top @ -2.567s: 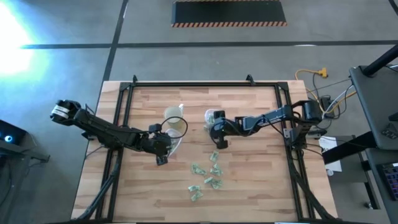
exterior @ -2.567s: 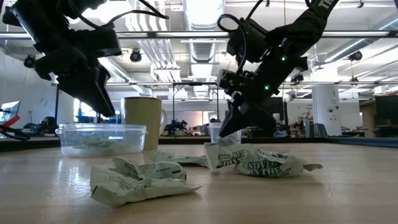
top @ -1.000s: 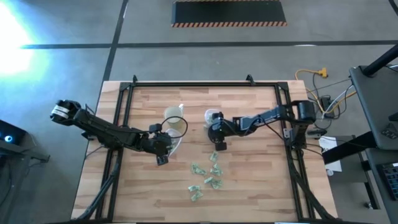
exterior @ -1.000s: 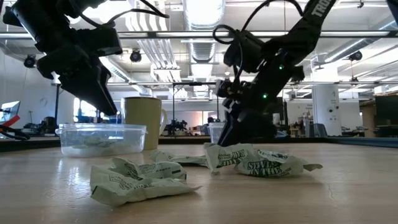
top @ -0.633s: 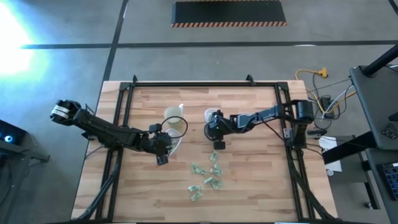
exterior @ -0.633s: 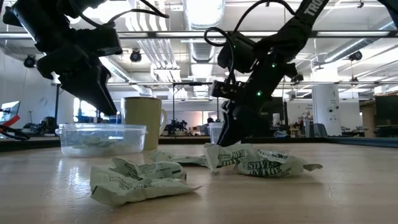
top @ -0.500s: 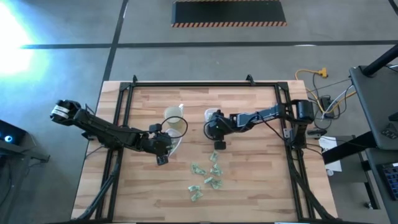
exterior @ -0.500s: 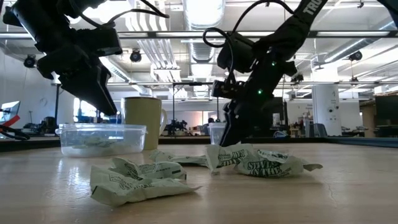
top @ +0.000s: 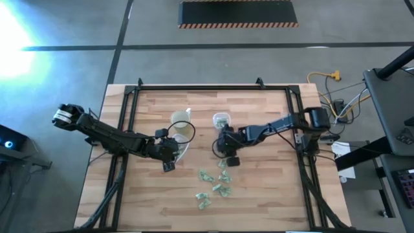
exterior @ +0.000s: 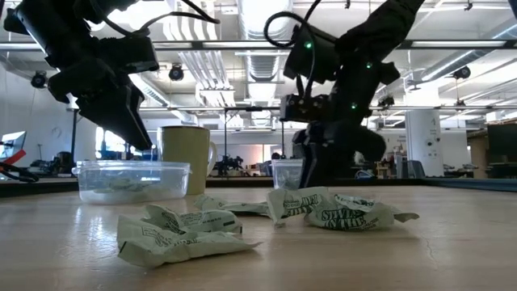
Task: Pick and place items into bin
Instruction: Put the stevia packet into the top transparent bin
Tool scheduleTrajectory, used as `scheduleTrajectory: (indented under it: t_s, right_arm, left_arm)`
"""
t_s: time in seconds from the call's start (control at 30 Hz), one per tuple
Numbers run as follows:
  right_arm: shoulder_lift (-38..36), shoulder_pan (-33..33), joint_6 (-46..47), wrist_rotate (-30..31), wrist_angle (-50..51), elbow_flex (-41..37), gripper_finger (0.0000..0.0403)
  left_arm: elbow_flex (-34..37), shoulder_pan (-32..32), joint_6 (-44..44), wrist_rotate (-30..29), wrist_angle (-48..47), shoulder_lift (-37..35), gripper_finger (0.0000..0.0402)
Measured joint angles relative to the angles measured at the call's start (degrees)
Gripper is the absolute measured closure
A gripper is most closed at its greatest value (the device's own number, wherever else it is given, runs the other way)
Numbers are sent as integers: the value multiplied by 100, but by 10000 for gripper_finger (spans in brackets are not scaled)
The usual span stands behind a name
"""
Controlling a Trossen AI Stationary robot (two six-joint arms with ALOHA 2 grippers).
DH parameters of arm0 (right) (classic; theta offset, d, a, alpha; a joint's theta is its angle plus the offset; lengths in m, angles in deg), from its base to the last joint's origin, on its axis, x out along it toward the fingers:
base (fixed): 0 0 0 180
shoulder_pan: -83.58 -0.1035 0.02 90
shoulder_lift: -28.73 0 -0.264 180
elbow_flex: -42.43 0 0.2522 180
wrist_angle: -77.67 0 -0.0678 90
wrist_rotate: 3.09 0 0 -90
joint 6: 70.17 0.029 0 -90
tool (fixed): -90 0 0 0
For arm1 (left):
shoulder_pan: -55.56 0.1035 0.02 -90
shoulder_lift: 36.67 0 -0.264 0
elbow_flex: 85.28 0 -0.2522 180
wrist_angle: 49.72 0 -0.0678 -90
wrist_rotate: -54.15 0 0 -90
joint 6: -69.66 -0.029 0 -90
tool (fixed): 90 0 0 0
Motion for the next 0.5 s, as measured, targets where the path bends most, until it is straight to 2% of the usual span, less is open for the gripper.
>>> scheduleTrajectory:
  t_s: [0.27,0.43,0.5]
  right_arm:
    - [-309,-268,22,344,178,-39,302]
    - [-339,-248,243,1068,173,-40,291]
    - [-342,-231,321,1162,149,-54,281]
  left_arm:
    - [0,-2,7,2,-2,0,262]
    - [2,-2,7,2,2,-2,262]
    - [2,-2,7,2,-2,-2,262]
